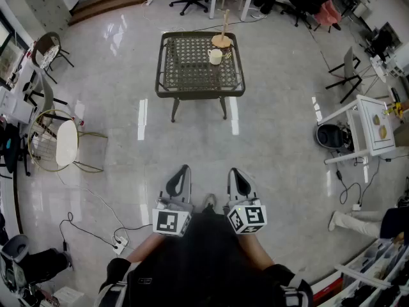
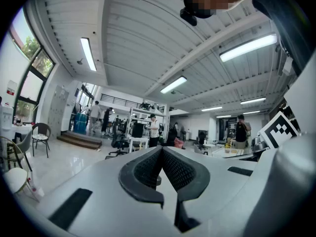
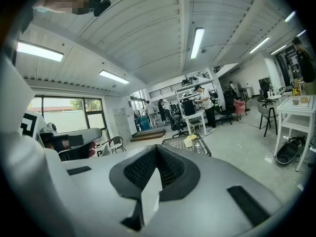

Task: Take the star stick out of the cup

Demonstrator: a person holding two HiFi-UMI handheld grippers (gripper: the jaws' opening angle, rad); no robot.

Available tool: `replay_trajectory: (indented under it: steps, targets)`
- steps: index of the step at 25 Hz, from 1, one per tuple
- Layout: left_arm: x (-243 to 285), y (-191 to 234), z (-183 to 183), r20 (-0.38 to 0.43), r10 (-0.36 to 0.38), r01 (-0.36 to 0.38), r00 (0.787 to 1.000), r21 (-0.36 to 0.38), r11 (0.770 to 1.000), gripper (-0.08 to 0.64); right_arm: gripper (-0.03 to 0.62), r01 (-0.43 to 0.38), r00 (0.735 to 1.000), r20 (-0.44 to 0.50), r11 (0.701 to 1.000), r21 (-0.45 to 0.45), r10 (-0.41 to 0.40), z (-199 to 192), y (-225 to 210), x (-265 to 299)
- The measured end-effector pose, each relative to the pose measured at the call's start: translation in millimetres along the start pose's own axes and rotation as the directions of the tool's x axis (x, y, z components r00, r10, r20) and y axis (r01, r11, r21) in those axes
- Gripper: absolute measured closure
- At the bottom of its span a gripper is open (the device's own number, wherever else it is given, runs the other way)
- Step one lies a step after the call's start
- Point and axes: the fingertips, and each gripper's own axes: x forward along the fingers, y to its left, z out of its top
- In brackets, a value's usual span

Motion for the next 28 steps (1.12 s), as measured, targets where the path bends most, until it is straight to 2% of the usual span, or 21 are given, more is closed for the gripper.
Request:
replay_trajectory:
  steps: [8,16,25,28]
  targets:
    - [5.6,-10.0,2.8,0.001,-0.018,0.018,1.0,-0.006,1.0,0.545,0.583,0.002,1.0,-0.003,1.0,0.006,-0.002,-0.6,-5.4,-4.2]
    - [16.7,-34.2,-2.8,0.007,-0.03,0.03,1.0,-0.011,0.999,0.545,0.583,-0.012,1.0,0.012,0.999,0.041,0.011,1.8,-30.1,-11.6]
    - [39.2,-59.5,-5.8,-0.022,0.003,-0.003,1.0,0.014,1.0,0.545,0.583,-0.05,0.999,0.002,0.998,0.036,0.05,5.3,-60.4,-10.6]
    - [45.1,-66.7,-8.8,-0.011,0.036,-0.035,0.999,0.016,0.999,0.545,0.583,-0.081,0.997,0.005,0.996,0.027,0.081,6.2,-74.1,-10.2]
